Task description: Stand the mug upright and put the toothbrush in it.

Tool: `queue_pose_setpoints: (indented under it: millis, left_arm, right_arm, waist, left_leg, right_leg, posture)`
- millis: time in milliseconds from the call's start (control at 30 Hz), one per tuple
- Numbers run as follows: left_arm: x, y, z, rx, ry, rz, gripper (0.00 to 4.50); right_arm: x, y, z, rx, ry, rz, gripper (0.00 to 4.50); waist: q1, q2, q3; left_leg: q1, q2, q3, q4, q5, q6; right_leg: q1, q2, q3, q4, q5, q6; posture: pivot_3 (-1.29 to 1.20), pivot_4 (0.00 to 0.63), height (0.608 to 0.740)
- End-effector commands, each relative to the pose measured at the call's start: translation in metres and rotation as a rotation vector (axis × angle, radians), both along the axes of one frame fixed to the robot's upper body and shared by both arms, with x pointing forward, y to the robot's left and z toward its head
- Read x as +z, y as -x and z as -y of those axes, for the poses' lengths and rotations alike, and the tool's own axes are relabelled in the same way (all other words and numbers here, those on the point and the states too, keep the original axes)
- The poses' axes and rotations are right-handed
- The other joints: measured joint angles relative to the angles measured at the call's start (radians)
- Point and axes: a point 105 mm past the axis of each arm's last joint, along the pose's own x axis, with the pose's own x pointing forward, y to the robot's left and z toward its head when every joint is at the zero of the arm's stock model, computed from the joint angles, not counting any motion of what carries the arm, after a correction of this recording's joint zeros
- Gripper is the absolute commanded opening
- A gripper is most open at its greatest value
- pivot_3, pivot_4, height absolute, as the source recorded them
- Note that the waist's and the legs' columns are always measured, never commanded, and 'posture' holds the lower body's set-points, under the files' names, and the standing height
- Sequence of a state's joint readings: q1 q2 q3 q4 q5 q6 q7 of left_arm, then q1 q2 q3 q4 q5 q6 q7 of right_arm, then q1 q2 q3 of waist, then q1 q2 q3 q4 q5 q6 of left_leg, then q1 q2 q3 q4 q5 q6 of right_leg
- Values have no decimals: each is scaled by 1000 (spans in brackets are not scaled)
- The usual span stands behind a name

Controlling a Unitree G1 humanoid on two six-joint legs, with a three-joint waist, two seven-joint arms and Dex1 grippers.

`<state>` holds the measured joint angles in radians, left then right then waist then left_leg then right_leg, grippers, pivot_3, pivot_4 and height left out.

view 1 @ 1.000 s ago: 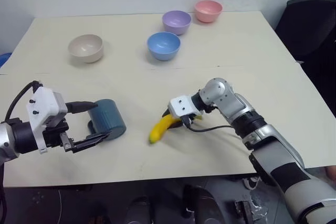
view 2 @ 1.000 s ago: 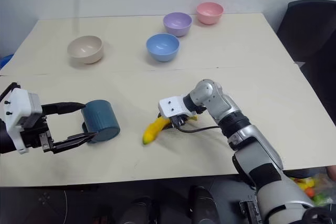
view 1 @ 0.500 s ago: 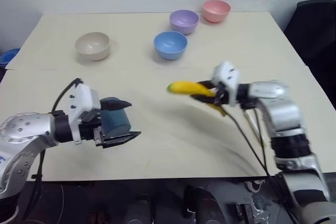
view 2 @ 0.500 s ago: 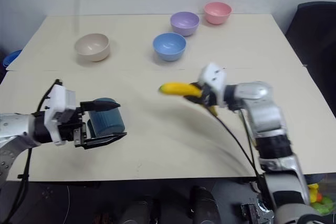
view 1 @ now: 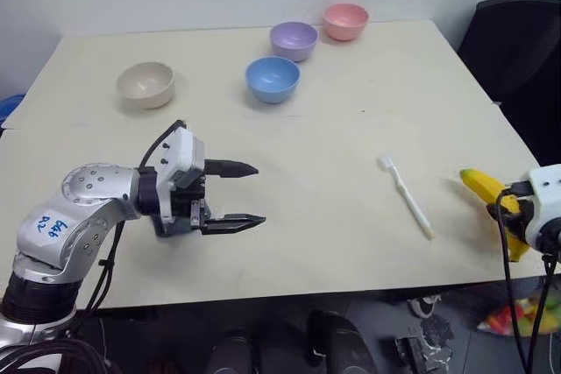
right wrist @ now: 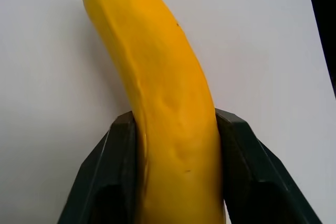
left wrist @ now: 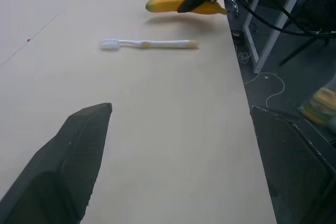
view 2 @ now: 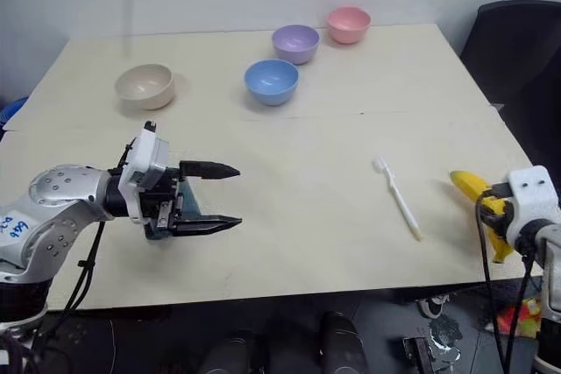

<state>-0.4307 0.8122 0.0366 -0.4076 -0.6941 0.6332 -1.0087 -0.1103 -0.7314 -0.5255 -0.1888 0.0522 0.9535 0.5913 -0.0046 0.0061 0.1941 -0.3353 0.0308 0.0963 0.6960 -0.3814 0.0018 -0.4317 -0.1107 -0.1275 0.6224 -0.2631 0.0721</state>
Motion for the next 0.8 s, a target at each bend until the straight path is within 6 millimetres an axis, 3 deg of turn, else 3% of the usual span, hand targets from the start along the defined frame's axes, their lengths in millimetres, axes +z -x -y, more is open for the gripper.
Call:
queue_pose_setpoints:
  millis: [33, 200, 267, 400, 467, 500, 567, 633, 700, 800]
  left_arm:
    - [4, -1, 2, -26, 1, 33, 4500]
    - [6, -3, -4, 13, 7, 43, 4500]
    - [6, 1, -10, 51, 28, 33, 4500]
    - [7, 4, -23, 174, 66, 26, 4500]
    - [8, 8, -37, 290, 108, -20, 4500]
    - [9, 10, -42, 328, 121, -41, 4500]
    - [10, 18, -63, 469, 187, -88, 4500]
    - [8, 32, -90, 624, 242, -120, 4500]
    - [0, 41, -117, 772, 273, -191, 4500]
    - [-18, 46, -149, 987, 233, -297, 4500]
  right_arm:
    - [11, -1, 2, -29, -26, 74, 3023]
    - [34, 0, -6, 19, -15, 111, 4471]
    - [54, -3, -19, 106, 28, 126, 4471]
    - [97, -16, -68, 333, 28, 216, 4471]
    - [113, -22, -122, 576, -77, 262, 4471]
    - [117, -21, -140, 659, -108, 266, 4471]
    - [121, -5, -191, 944, -203, 231, 4471]
    - [120, 22, -225, 1204, -301, 149, 4471]
    - [119, 36, -236, 1326, -313, 104, 4471]
    - [118, 34, -238, 1358, -281, 92, 4471]
  waist:
    - [2, 0, 0]
    - [6, 0, 0]
    - [6, 0, 0]
    - [-3, -2, 1]
    - [-9, -4, 2]
    - [-11, -4, 2]
    - [-9, -5, 3]
    - [-8, -6, 3]
    - [0, -6, 3]
    - [20, -8, 3]
  left_leg:
    - [0, 0, 0, 0, 0, 0]
    - [-1, 0, -1, 1, 0, 0]
    - [-1, 0, -1, 1, 0, 1]
    - [-1, 1, 0, 1, -1, 2]
    - [0, 2, -1, 1, -1, 1]
    - [0, 3, -1, 1, -1, 1]
    - [0, 4, -3, 1, -1, 0]
    - [-2, 4, -3, -1, -1, 0]
    - [-5, 4, -3, -1, -3, 1]
    - [-8, 0, -5, 2, -5, 5]
  right_leg:
    - [0, 0, 1, 0, 0, 0]
    - [-4, -1, 1, 0, 0, 0]
    - [-4, -1, 1, 0, 0, 0]
    - [-6, -1, 5, 0, 1, 1]
    - [-6, 0, 6, 0, 1, 1]
    - [-6, 0, 7, 1, 1, 1]
    - [-7, 0, 6, 1, 0, 0]
    - [-9, -2, 6, 3, 0, 0]
    - [-11, -2, 6, 1, 0, 1]
    - [-11, -3, 4, -1, 1, 2]
  posture:
    - [0, 150, 740]
    - [0, 150, 740]
    - [0, 150, 740]
    - [0, 150, 740]
    - [0, 150, 740]
    - [0, 150, 740]
    - [0, 150, 740]
    - [0, 150, 740]
    - [0, 150, 740]
    - [0, 150, 740]
